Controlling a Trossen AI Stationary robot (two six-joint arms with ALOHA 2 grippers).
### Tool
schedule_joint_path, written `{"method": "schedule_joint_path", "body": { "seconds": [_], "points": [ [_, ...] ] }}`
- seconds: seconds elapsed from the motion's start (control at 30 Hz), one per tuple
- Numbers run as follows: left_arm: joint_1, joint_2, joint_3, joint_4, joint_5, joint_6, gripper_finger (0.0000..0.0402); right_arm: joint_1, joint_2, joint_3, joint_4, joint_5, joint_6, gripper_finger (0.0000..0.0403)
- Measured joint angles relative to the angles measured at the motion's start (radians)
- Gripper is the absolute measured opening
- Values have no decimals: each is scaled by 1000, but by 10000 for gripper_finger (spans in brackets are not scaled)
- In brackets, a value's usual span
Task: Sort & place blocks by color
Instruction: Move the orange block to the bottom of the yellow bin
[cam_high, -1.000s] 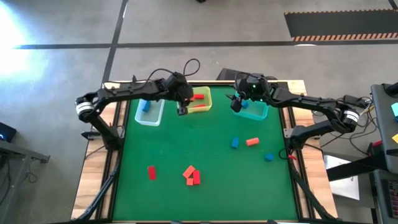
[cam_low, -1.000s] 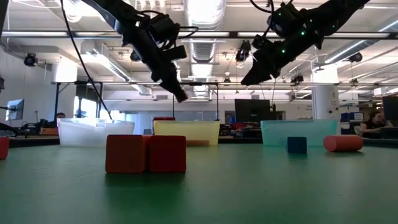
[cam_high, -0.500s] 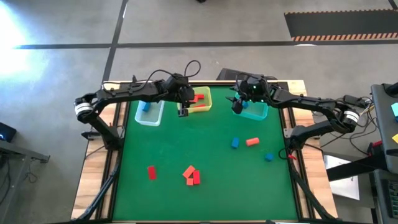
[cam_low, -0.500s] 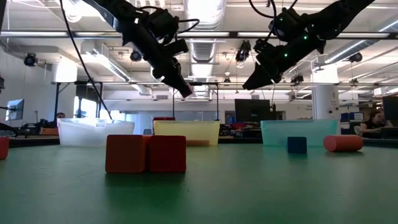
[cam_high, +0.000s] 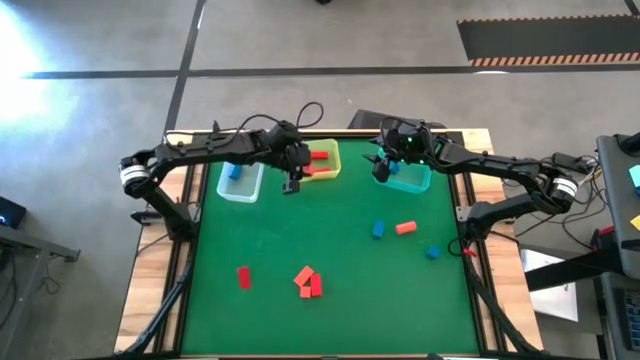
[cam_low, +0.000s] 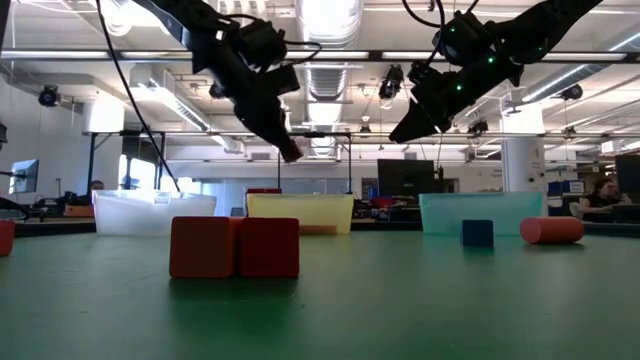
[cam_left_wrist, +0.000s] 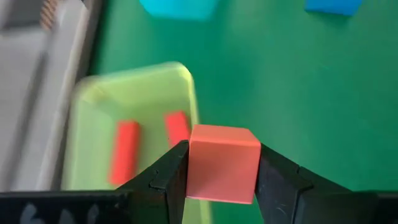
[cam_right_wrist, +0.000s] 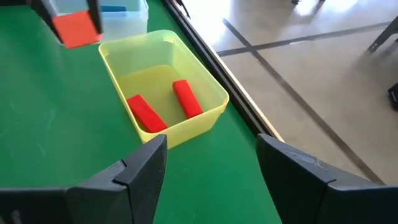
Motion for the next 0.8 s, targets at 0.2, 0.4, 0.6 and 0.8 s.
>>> {"method": "schedule_joint_path", "body": {
  "seconds": [0.2, 0.4, 0.6, 0.8],
  "points": [
    [-27, -3, 0, -101, 14, -153, 132, 0, 0, 0, 0, 0, -11, 237],
    [-50, -27, 0, -115, -8, -177, 132, 0, 0, 0, -1, 0, -11, 237],
    [-56, -38, 0, -116, -25, -178, 132, 0, 0, 0, -3, 0, 12, 237],
    [-58, -41, 0, -128, -28, -189, 132, 0, 0, 0, -2, 1, 17, 237]
  ]
}}
